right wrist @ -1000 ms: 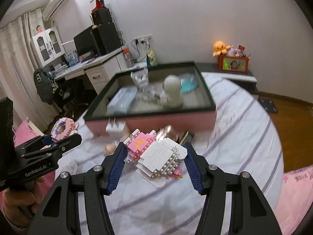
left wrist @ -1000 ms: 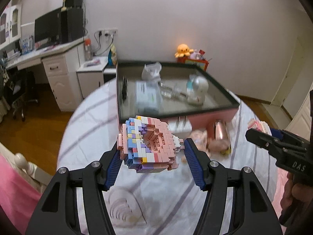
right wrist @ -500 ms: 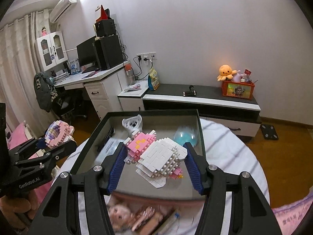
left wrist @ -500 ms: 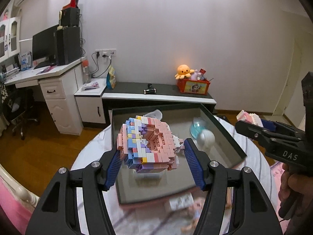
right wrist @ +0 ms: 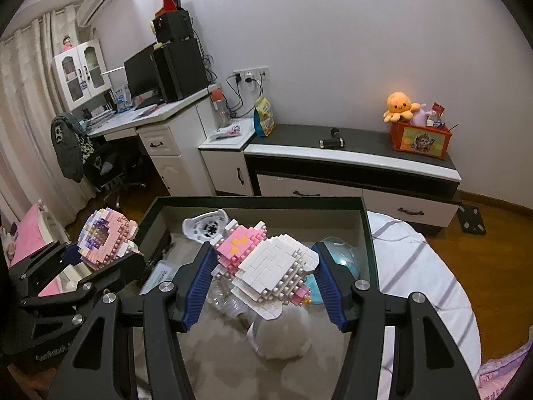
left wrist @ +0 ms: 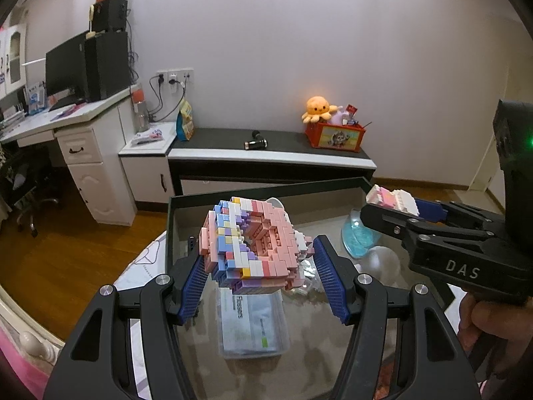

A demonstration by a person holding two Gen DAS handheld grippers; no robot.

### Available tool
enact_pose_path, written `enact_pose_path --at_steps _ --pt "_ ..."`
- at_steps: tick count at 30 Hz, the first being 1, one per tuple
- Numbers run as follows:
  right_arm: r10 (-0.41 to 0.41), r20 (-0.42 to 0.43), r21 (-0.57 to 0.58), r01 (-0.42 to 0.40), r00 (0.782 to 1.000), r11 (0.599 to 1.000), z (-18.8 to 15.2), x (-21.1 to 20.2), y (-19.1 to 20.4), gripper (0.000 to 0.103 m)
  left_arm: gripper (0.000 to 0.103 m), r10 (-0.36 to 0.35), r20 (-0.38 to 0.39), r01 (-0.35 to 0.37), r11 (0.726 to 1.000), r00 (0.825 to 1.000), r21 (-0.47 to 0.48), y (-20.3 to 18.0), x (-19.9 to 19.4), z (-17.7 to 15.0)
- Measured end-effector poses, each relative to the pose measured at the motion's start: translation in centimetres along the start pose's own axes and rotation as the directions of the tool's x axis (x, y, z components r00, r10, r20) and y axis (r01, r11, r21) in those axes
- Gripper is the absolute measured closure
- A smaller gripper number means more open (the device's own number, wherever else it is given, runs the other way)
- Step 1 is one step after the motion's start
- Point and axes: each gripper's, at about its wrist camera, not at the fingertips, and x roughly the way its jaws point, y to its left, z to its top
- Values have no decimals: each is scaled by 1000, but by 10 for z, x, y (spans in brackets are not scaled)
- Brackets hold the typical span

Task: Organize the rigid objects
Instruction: 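Lift both block pieces over the pink box and open both grippers, then withdraw both tools from the box toward the remaining items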

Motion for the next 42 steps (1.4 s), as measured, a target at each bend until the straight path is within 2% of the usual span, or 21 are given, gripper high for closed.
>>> enact_pose_path --at_steps 9,10,11,13,17,25,36,42 --pt "-5 -67 14 6 998 1000 -3 24 -12 42 39 30 -73 -29 999 997 15 -1 29 -2" --pt "0 -73 18 2 997 1000 -4 25 -13 42 35 32 -73 -31 999 997 12 0 28 -3" --pt "1 -73 20 1 997 1000 -5 24 -14 40 27 36 -71 -36 999 997 11 0 26 -4" --pt "-6 -60 21 7 998 1000 -7 17 -14 16 15 54 -51 -53 999 997 9 1 19 -5" --pt "-12 -37 44 14 999 999 -6 6 -16 15 3 83 -11 -83 996 996 9 3 -2 -9" --pt "-72 35 105 68 997 992 -19 -47 -19 15 0 126 61 -125 992 990 -9 7 -55 -22" --pt "-77 146 100 63 986 993 -46 -130 8 15 0 154 135 -152 988 979 -23 -9 -134 -51" --pt "-62 178 74 50 982 996 -65 -160 30 15 0 154 156 -151 988 976 -30 -17 -169 -69"
